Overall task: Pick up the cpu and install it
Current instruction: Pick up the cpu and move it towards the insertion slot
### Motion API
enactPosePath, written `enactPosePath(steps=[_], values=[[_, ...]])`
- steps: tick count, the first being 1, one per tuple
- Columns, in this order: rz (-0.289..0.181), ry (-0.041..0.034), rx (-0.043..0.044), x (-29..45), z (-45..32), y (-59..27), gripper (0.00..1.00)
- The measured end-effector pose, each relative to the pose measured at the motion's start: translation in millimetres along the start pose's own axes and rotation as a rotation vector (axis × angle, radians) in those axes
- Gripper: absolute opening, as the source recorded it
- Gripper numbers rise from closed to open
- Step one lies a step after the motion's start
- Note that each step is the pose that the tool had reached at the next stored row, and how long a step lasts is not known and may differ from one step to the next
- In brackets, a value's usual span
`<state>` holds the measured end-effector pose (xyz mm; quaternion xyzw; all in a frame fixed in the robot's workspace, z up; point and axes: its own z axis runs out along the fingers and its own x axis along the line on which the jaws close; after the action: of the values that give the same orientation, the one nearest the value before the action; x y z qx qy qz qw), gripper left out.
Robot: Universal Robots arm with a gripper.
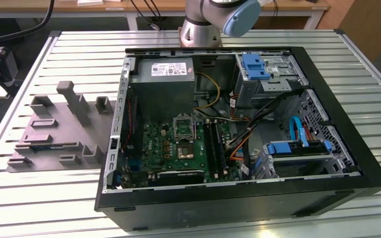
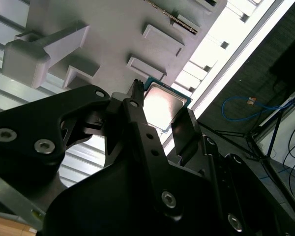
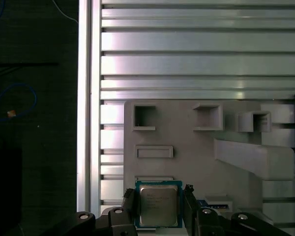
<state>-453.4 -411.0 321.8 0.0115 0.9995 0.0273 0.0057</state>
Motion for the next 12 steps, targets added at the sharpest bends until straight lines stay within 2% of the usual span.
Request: enactPosePath(steps=[6,12], values=[[0.0,0.0002,0.0002,0.0,-1.0,0.1,0.47],[0.0,-0.0001,0.0,-0.1,-6.9,0.4,0.47]])
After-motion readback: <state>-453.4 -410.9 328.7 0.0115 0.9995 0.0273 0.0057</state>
